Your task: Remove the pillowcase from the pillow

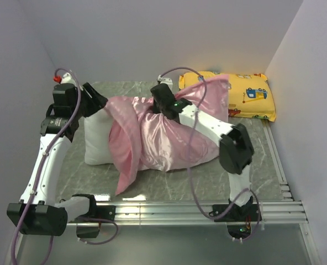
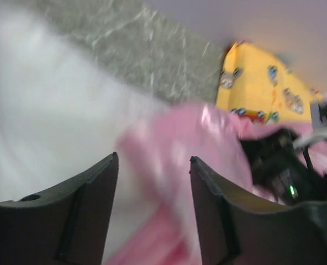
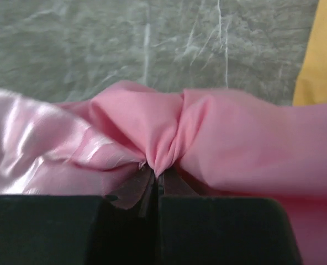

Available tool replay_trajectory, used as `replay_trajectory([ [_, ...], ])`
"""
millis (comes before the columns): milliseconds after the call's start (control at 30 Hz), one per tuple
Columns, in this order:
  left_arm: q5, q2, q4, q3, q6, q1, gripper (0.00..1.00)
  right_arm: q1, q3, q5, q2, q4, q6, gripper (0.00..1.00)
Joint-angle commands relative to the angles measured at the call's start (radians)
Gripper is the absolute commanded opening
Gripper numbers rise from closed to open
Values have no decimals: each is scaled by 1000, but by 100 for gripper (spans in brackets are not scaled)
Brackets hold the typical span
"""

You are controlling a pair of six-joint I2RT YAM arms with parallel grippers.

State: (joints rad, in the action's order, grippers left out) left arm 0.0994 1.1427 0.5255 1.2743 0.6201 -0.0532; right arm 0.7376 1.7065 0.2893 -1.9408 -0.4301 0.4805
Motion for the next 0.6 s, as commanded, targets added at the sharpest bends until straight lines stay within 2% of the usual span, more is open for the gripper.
replay_trajectory([
  [0,-7,-67,-30,-59,-10,-16,64,-3,6,-125,-113,-35,-13,0],
  [167,-96,-150,-24,-119,24,-20,71,-29,-70,-145,-120,52,4,0],
  [200,-169,-170,-25,-134,38,-20,73,-32,-67,-142,-112,51,1,0],
  [300,-257,-187,-25,-210,99,-20,74,-37,-45,-115,-81,30,-20,0],
  [467,-313,-204,-80,-381,210,-20,78,-38,-27,-82,9,5,-55,0],
  [567,-274,-183,-130,-444,248,-19,79,-40,-9,-73,57,-16,-74,12],
])
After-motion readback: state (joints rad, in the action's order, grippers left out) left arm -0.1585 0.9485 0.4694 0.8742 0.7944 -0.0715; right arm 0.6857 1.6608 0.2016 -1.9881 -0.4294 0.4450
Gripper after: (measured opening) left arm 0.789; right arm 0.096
